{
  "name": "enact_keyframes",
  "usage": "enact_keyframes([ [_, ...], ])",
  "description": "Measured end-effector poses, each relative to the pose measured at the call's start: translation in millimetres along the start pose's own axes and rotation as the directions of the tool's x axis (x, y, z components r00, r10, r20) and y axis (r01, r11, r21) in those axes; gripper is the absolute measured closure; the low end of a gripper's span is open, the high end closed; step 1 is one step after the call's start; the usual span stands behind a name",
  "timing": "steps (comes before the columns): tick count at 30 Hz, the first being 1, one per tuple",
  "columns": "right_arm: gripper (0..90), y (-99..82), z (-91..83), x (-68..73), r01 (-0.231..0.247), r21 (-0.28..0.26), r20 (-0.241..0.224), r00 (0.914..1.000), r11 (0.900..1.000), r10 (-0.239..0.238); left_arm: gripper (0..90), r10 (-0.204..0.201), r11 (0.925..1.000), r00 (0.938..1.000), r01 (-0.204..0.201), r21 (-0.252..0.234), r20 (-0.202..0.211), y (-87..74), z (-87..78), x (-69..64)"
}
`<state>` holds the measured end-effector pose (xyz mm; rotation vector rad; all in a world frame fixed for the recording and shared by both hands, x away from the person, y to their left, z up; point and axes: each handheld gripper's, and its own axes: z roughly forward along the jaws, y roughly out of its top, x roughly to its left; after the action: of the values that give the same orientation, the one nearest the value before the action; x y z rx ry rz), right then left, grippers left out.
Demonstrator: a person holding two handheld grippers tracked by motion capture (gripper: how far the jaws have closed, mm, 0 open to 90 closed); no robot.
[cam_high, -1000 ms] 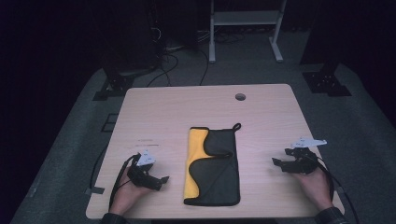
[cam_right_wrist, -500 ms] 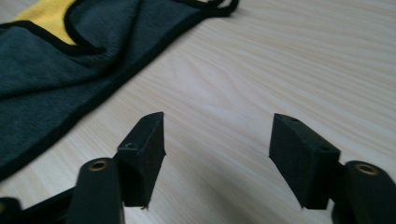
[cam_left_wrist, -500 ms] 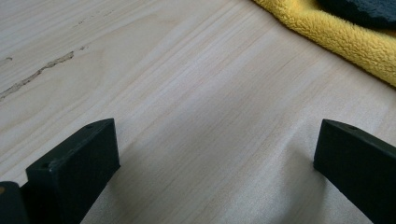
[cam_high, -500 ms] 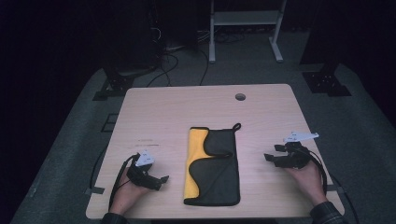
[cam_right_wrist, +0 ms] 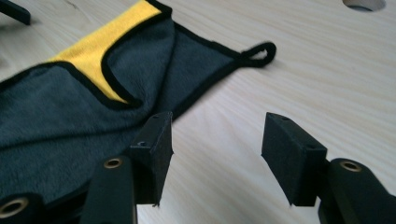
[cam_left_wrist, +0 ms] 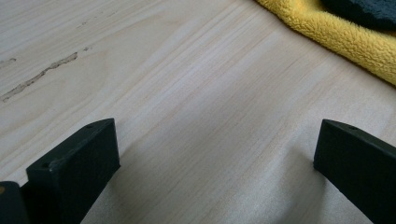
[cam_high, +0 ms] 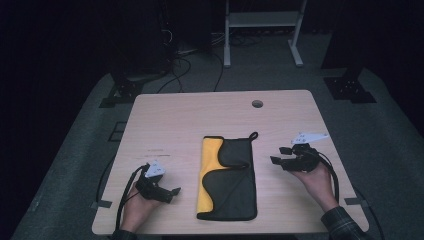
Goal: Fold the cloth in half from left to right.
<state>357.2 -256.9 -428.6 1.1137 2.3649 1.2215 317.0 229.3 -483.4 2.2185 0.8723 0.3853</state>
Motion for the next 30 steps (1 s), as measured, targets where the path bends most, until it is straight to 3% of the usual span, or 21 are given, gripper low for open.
enact_keyframes([
  [19,51.4,39.5,37.8,21.9,0.062,-0.020,-0.072,0.9954,0.9979,-0.063,0.0,-0.003,1.0000,1.0000,0.003,-0.004,0.001,0.2,0.7,0.2],
  [30,56.4,59.8,75.7,46.4,0.117,0.013,-0.128,0.9852,0.9931,-0.114,0.0,0.003,1.0000,1.0000,-0.003,-0.001,0.003,0.2,0.5,0.8],
])
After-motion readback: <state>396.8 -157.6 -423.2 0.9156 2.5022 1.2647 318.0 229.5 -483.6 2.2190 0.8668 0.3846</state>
